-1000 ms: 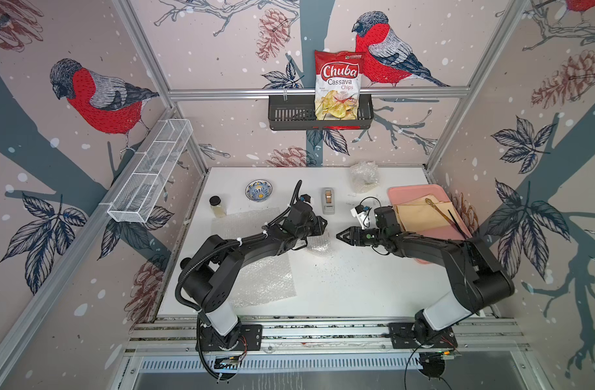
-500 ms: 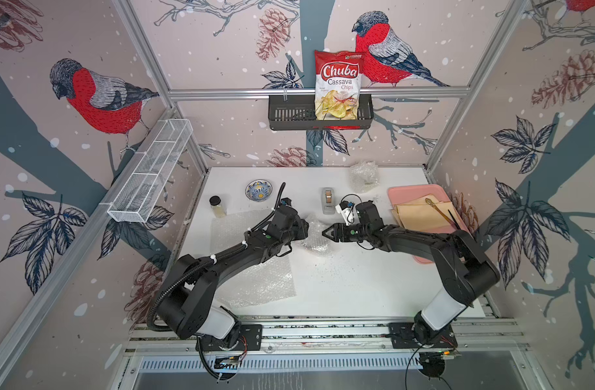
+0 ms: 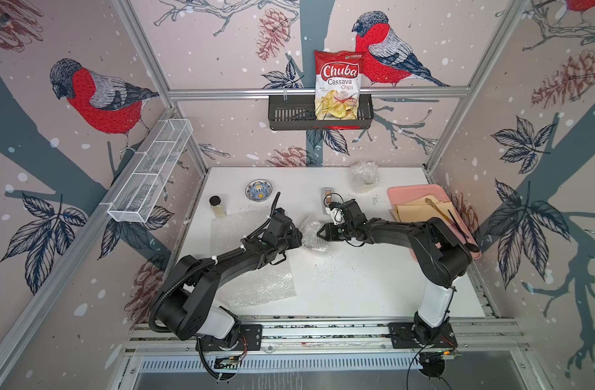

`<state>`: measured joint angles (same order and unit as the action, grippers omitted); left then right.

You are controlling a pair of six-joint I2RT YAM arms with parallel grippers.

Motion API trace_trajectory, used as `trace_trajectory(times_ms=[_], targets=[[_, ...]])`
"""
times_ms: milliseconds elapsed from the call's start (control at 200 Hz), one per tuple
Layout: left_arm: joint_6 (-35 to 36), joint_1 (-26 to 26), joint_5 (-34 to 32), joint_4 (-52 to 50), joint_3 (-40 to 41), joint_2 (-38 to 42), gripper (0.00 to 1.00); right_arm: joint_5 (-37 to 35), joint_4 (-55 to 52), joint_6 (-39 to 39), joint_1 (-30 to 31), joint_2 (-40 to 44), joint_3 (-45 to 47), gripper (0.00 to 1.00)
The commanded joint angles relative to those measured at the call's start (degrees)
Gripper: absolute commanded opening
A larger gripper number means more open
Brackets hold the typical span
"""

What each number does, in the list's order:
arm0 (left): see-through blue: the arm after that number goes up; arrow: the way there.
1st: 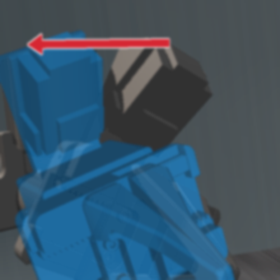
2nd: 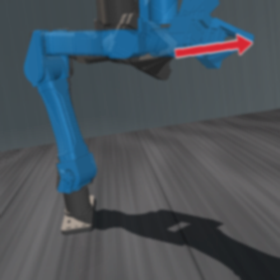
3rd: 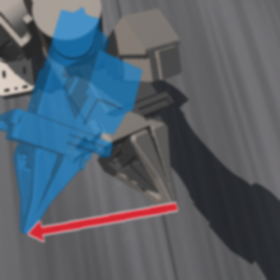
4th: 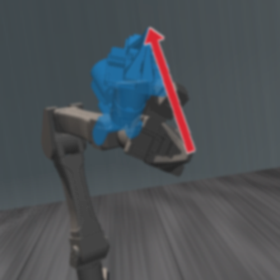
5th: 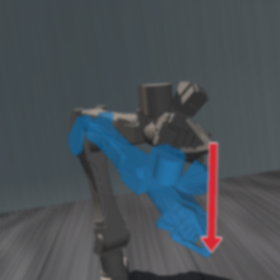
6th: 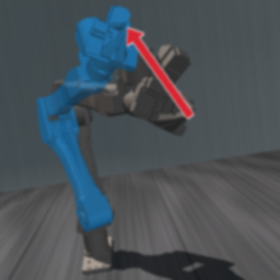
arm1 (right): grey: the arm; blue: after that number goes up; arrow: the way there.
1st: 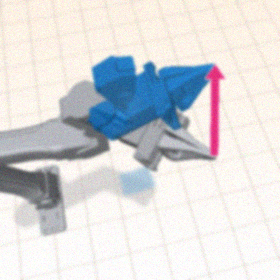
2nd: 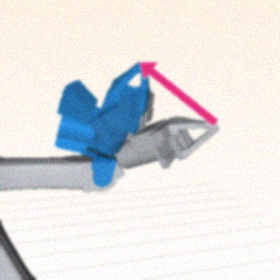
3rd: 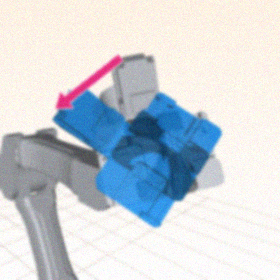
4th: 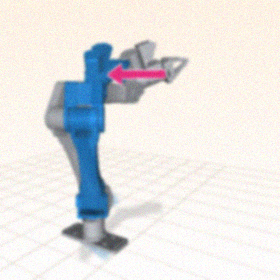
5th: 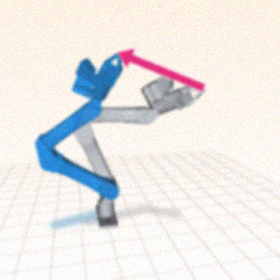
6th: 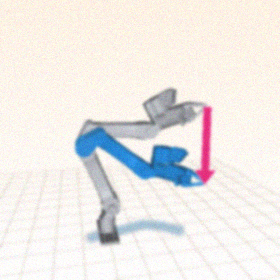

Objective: Wrap bowls in bubble wrap
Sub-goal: Move the bubble-wrapped bowl to the center of the board.

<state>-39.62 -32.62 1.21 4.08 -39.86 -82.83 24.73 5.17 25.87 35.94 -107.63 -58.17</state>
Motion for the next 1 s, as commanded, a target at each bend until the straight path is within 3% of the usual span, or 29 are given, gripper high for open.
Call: trace_trajectory(times_ms=[0, 60, 295, 450, 720, 910, 996], targets=[[-0.5, 0.7, -3.2, 0.1, 0.1, 1.9, 0.51, -0.5, 0.6, 1.2, 0.2, -1.0, -1.2, 0.33], [-0.6, 1.4, -5.0, -1.6, 0.2, 3.0, 0.51, -1.1, 0.9, 1.8, 0.2, -1.5, -2.2, 0.25], [-0.3, 7.5, -6.0, -4.7, 3.9, 8.2, 0.5, -3.1, 0.3, 4.2, -0.8, -5.0, -11.3, 0.24], [-0.3, 9.6, -5.3, -4.7, 6.6, 11.5, 0.5, -7.8, -4.5, 5.4, -1.5, -13.2, -26.9, 0.24], [-0.6, 10.2, -5.9, -7.2, 9.3, 15.2, 0.49, -10.6, -16.2, 6.1, -2.2, -35.3, -62.8, 0.24], [-1.3, 10.4, -5.4, -7.4, 12.3, 18.2, 0.49, -10.7, -14.9, 7.5, -1.9, -43.9, -73.5, 0.27], [-1.2, 10.4, -5.3, -8.0, 13.1, 18.5, 0.49, -10.9, -13.7, 8.1, -2.1, -45.2, -74.6, 0.36]])
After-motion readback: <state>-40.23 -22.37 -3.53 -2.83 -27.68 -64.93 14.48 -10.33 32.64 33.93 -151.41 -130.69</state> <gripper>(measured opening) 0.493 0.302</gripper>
